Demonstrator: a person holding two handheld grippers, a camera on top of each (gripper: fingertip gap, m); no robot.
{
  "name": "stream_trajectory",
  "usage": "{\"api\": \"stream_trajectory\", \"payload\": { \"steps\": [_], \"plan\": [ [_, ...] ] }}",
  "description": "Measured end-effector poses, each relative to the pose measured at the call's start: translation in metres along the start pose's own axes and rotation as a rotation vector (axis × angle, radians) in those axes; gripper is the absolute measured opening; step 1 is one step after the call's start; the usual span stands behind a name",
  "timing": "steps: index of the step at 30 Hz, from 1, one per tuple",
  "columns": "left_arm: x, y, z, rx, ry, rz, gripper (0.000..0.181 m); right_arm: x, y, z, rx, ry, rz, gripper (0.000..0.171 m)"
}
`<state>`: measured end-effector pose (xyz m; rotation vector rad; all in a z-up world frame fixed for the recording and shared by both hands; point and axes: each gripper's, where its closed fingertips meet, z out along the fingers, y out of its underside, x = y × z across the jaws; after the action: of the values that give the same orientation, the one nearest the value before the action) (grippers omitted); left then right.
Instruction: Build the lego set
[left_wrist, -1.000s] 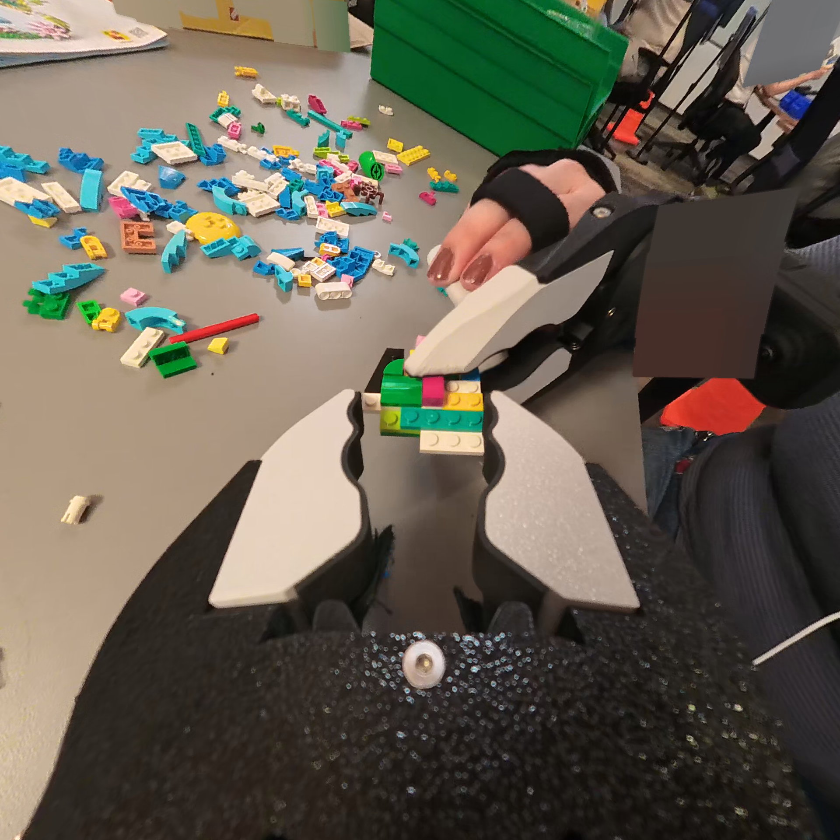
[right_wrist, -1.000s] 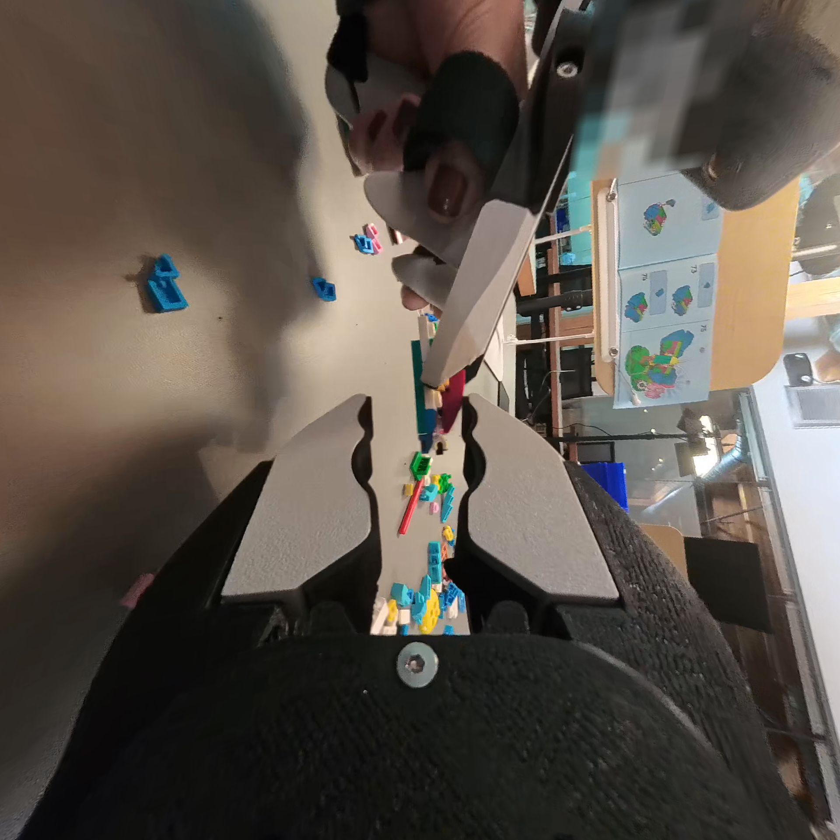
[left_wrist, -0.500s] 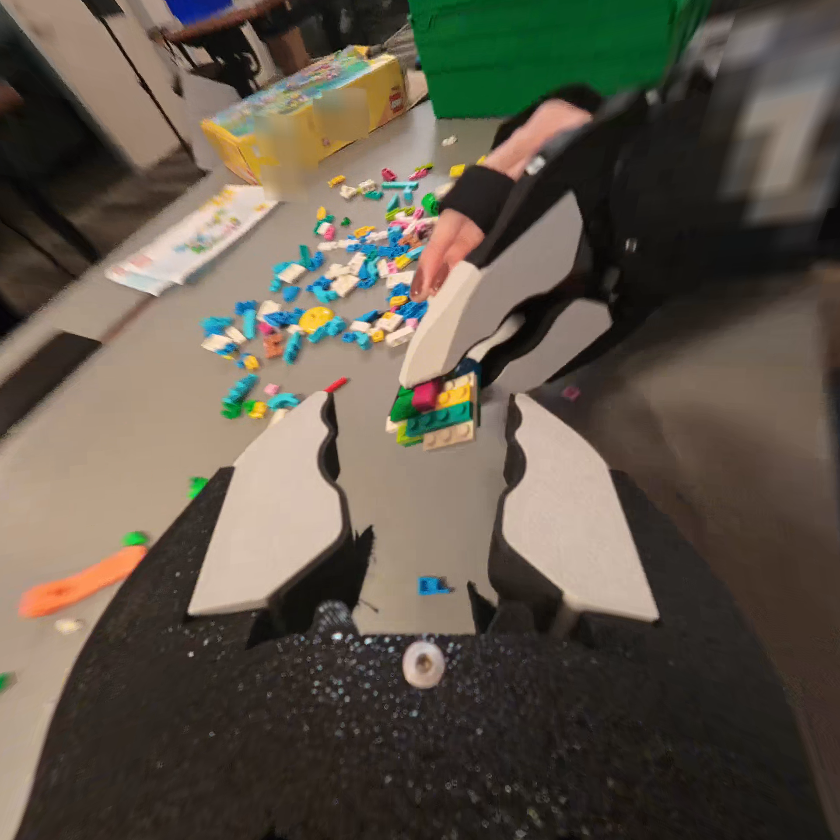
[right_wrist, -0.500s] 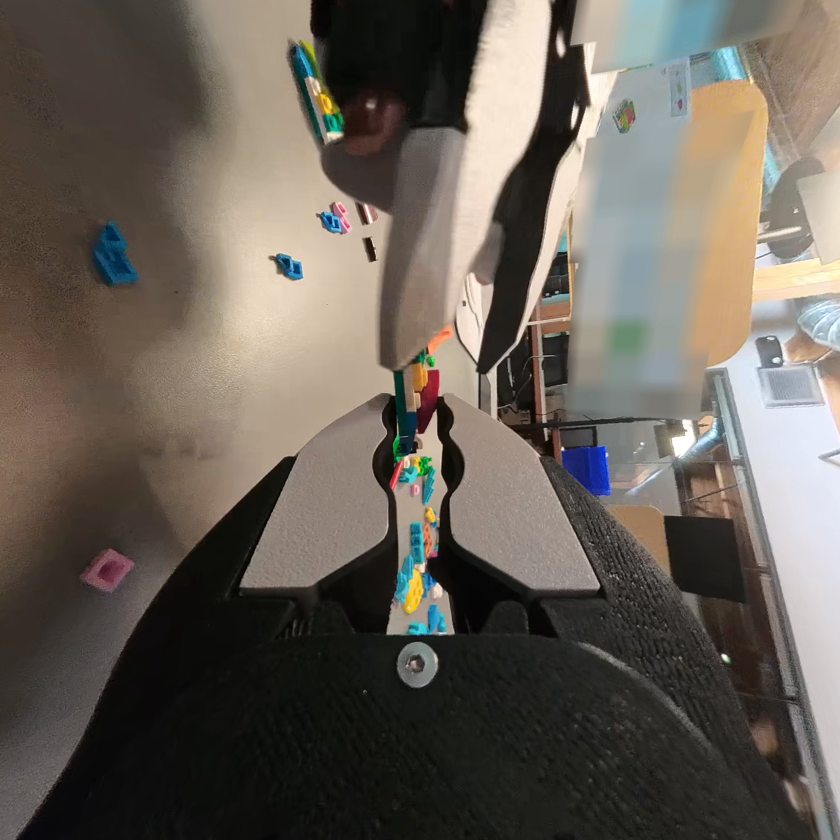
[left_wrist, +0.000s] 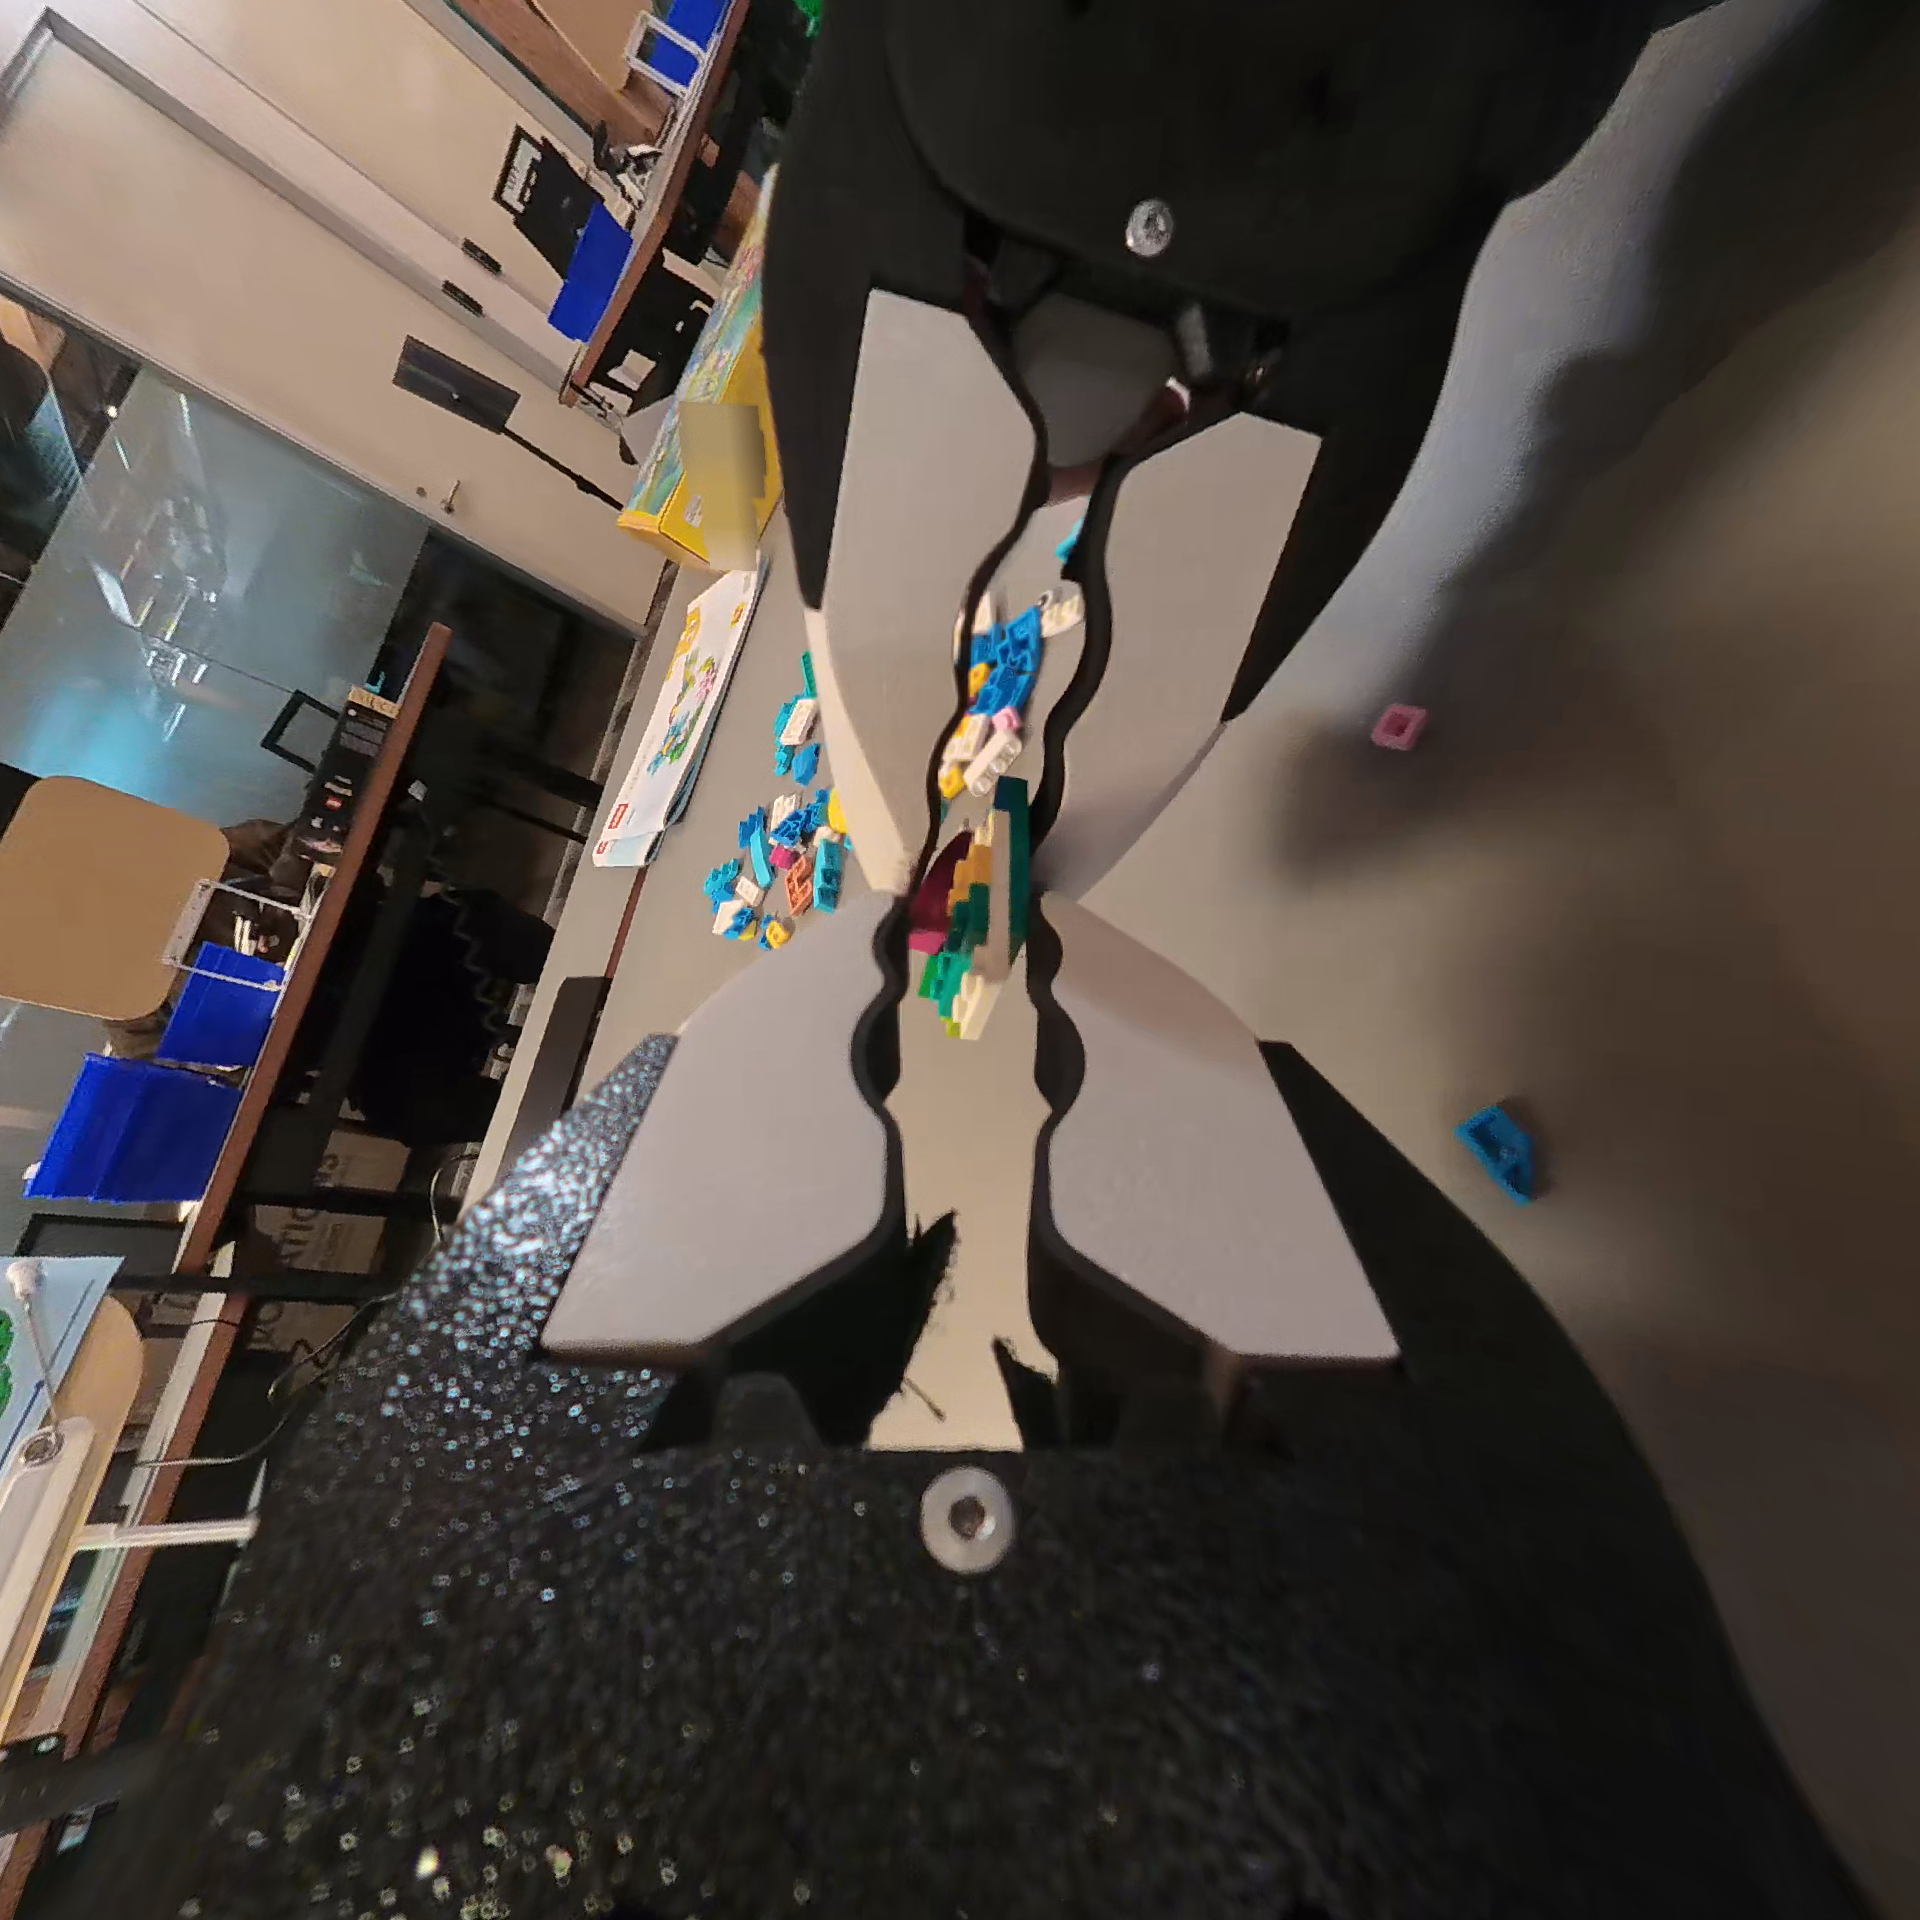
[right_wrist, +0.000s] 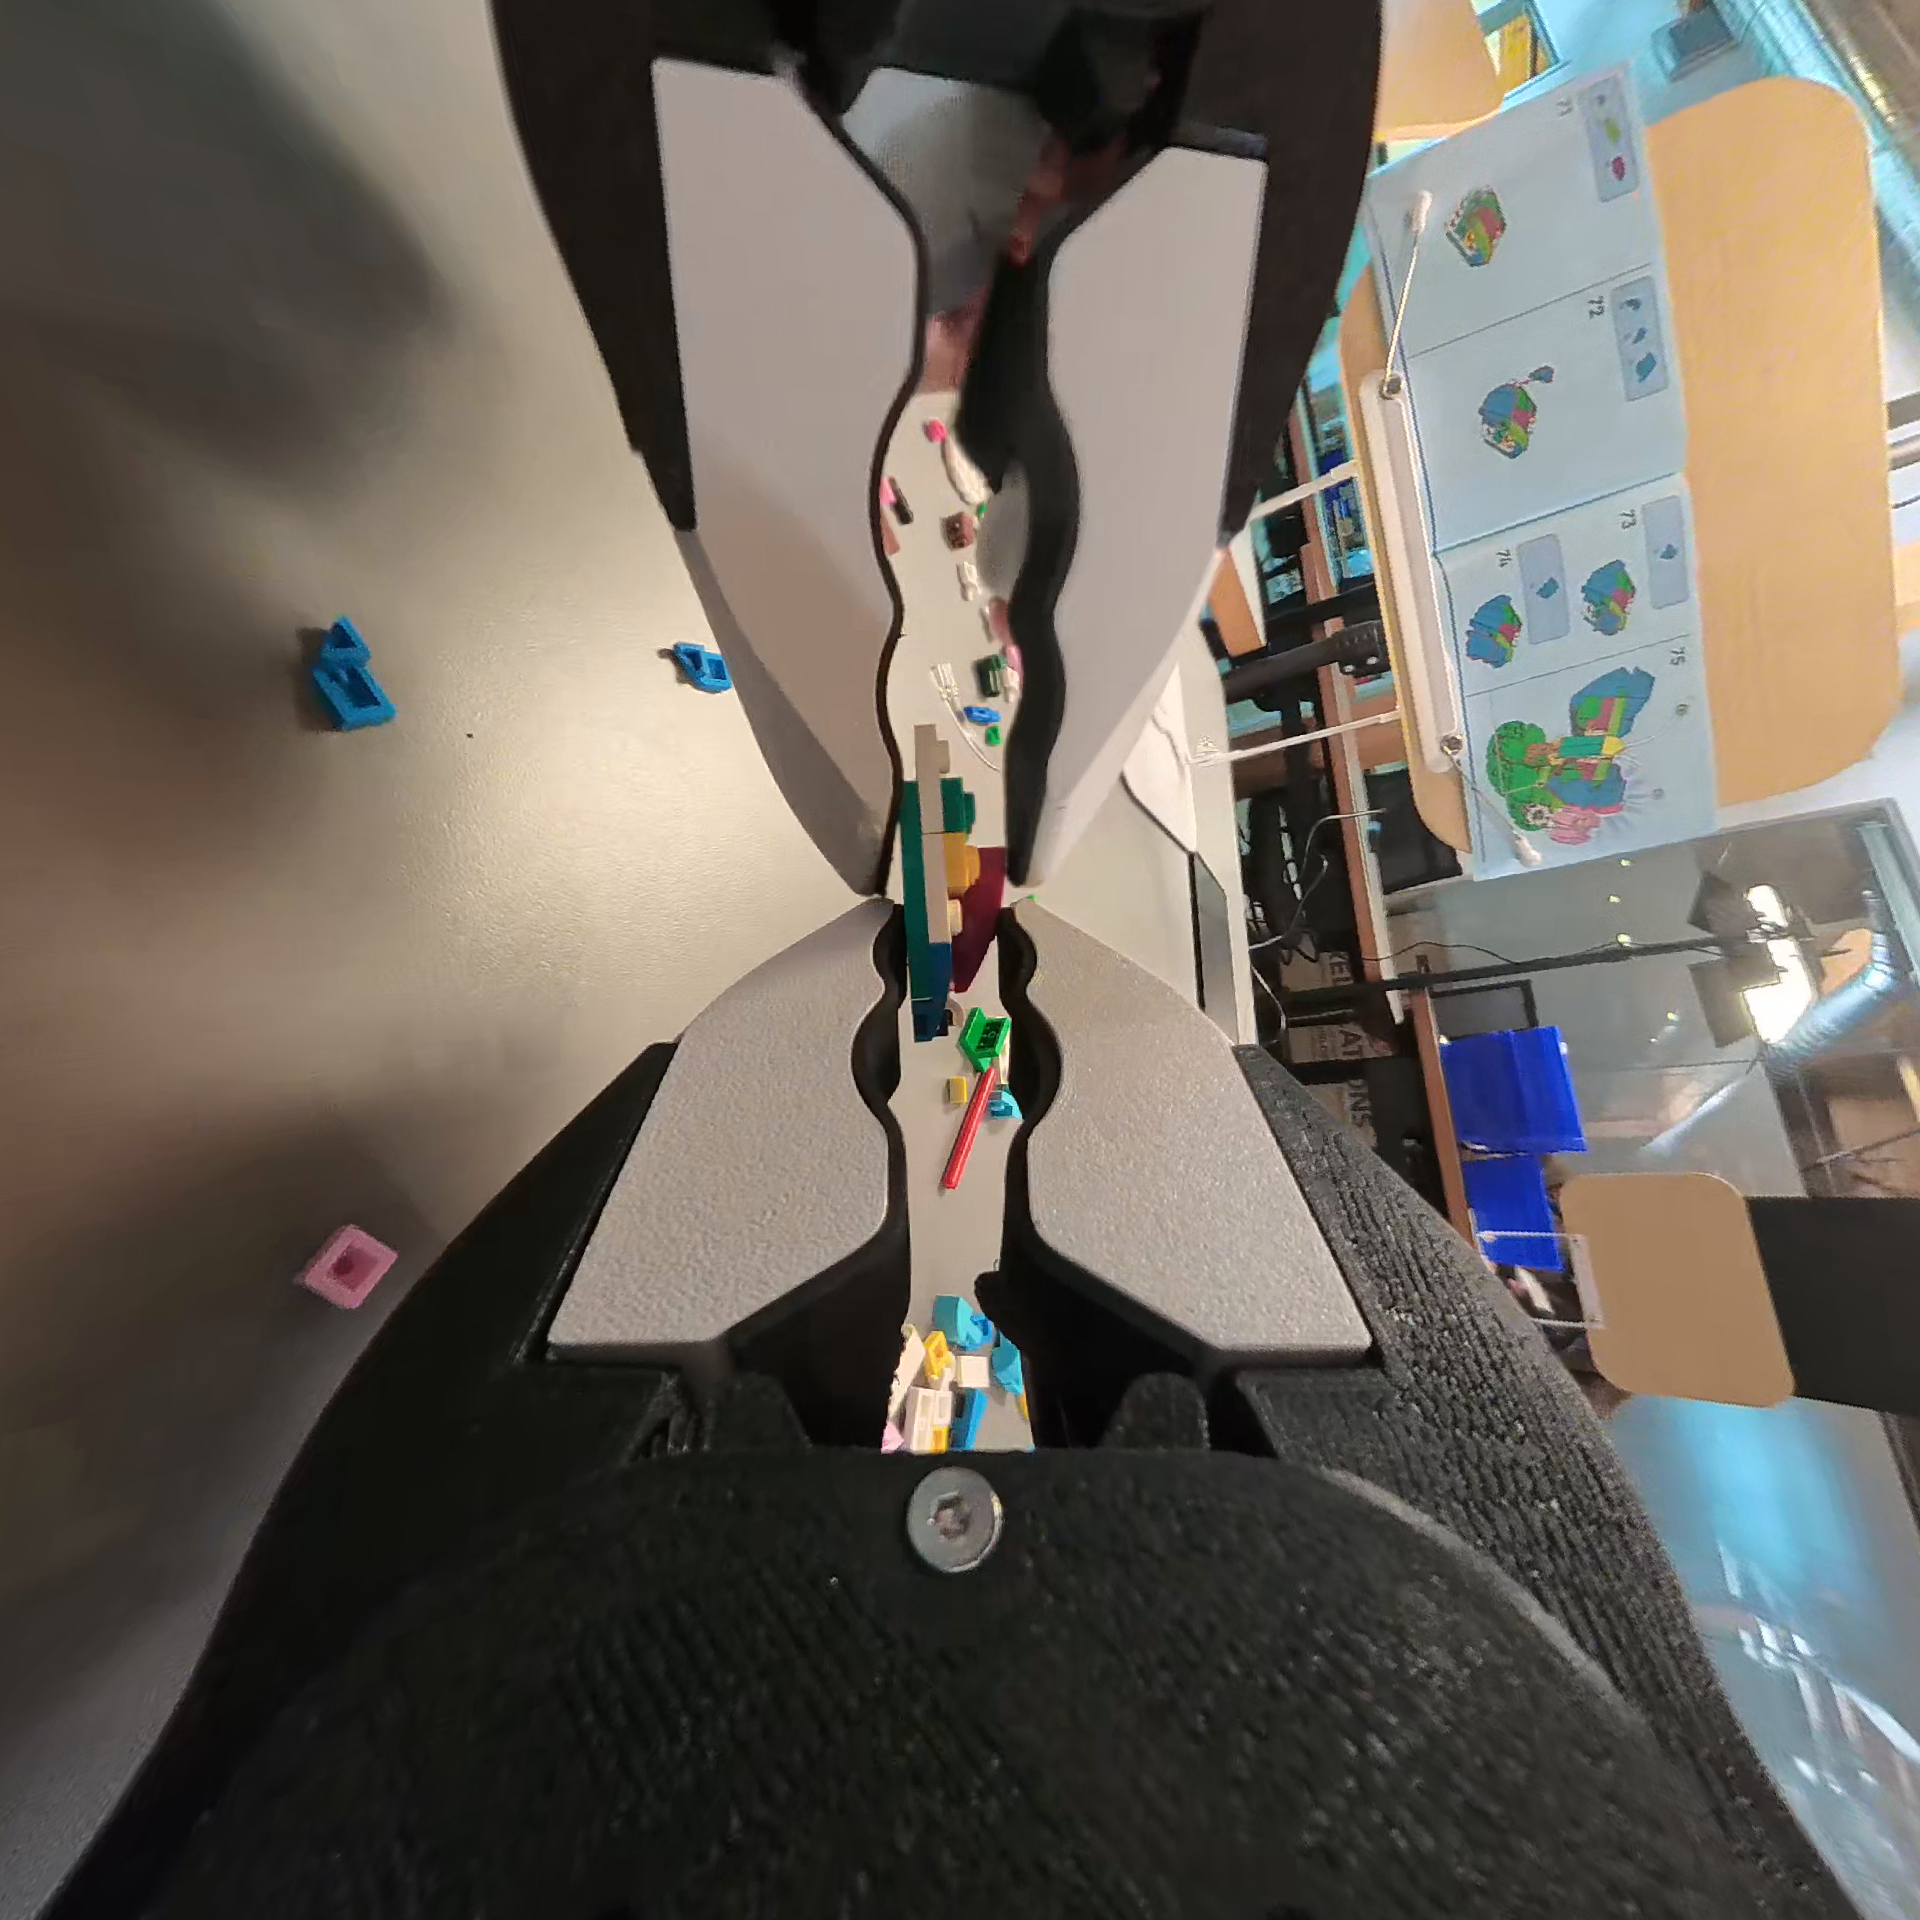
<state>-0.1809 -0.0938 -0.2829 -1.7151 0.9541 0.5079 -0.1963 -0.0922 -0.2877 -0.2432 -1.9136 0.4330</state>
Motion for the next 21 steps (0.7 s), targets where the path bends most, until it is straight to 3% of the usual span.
{"api": "stream_trajectory", "payload": {
  "steps": [17, 21],
  "plan": [
    [-0.003, -0.007, -0.002, -0.009, -0.027, -0.058, 0.017, 0.002, -0.004, -0.005, 0.028, -0.010, 0.015, 0.015],
    [-0.011, -0.006, -0.004, -0.016, -0.101, -0.076, 0.031, 0.009, -0.008, -0.010, 0.089, 0.029, 0.015, 0.015]
  ]
}}
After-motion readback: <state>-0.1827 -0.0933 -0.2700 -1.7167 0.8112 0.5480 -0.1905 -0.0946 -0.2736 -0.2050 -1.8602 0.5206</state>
